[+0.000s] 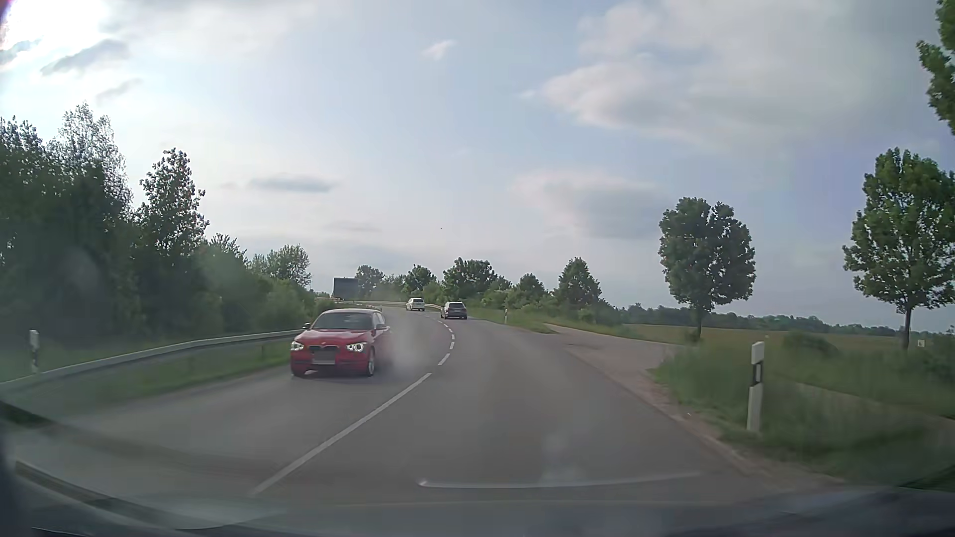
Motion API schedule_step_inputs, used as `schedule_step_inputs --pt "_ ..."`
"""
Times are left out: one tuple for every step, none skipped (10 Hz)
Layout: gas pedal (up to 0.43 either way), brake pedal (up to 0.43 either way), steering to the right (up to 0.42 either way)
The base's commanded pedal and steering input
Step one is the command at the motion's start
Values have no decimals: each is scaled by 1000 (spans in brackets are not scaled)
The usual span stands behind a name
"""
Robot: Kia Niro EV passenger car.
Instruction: Follow the waypoints while adhering to traffic rules and regulations
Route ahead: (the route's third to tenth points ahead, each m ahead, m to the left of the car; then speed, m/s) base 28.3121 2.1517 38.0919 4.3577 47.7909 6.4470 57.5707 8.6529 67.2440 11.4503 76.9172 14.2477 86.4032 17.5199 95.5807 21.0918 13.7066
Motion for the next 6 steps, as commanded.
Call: schedule_step_inputs --pt "339 0 -5" --pt "339 0 -5" --pt "339 0 -5" --pt "339 0 -5" --pt "339 0 -8" --pt "339 0 -11"
